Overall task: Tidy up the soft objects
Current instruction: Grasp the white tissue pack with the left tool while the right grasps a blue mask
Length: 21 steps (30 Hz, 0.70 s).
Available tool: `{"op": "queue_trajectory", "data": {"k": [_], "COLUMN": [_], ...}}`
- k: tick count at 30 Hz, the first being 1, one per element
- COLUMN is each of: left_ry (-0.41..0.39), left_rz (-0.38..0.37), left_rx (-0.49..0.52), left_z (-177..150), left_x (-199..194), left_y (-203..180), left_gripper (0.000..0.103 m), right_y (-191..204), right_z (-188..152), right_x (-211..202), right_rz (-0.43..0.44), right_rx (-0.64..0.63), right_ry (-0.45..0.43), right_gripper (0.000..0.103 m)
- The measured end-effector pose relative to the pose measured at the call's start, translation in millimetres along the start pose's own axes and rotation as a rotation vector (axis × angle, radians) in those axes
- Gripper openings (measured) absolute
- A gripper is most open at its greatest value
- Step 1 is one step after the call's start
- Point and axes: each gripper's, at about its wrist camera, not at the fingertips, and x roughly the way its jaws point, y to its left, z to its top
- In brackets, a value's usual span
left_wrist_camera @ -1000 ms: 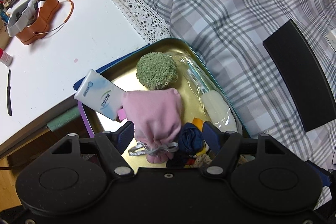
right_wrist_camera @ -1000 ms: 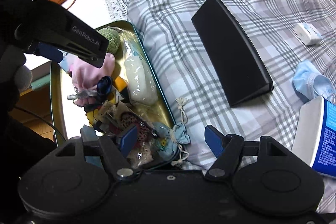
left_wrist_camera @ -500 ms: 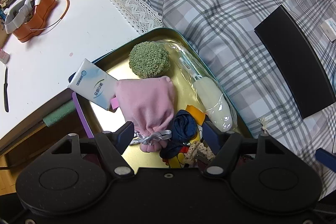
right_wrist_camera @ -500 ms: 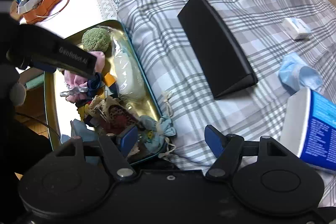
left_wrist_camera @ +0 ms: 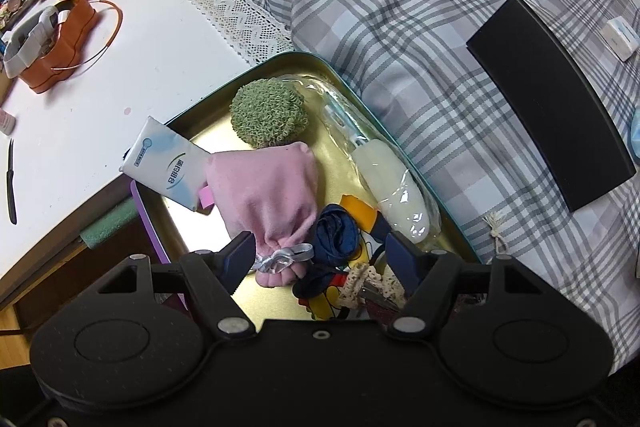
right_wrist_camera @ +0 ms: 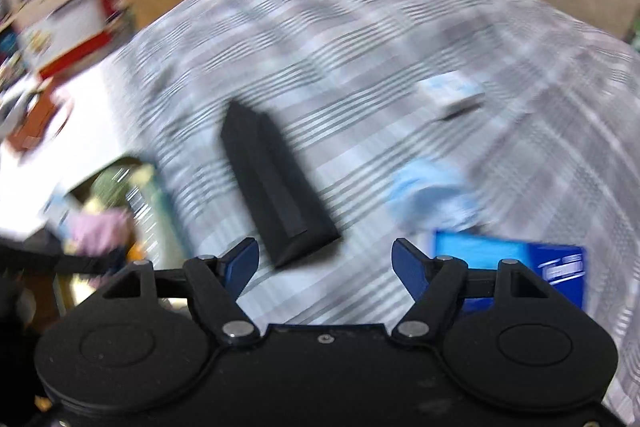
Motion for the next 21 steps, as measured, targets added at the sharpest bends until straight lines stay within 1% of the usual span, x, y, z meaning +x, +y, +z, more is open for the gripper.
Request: {"op": "queue_trajectory", "data": {"k": [4,7,9,11,12,15,17,18,21], "left_ry": [-0.006,-0.012,-0.024,-0.041,-0.045,-0.058,-0.067,-0.075,-0.094], "left_rz": [0.001,-0.007,-0.003,0.006,0.009,0.013,0.019,0.023,0.043], "left_rx": [0.033,0.060,0.079,0.098,0.106,0.124,0.124,0.123,0.127], "left_z": [-2,-5,-5,-5,-4,2,8,11,21], "left_x": [0,-1,-4,-6,-8,-13,-18,-21,-29], "left_y": [-11,-21,-28,-36,-39,-48,-51,-52,-57], "left_gripper": [0.067,0.071,0.071,0.071,0.071,0.072,0.072,0.072,0.072], "right_y": [-51,-82,-96,-105,-107,-103,-92,-86,-69], "right_z": [13,18,19,20,20,22,25,26,28], "right_x": [9,22,31,38,43,60,69,73,88], "right_rz": [-0.093,-0.145,-0.165,-0.155,-0.141,-0.091,-0.074,-0.064,-0.062], "right_rx": [0.143,0.230,0.262,0.286,0.299,0.301,0.283,0.269,0.233], "right_ry": [-0.004,0.012,0.021,0.034,0.042,0.067,0.076,0.079,0.092], "right_gripper": [0.075,0.075,0.075,0.077,0.080,0.083,0.089,0.095,0.096]}}
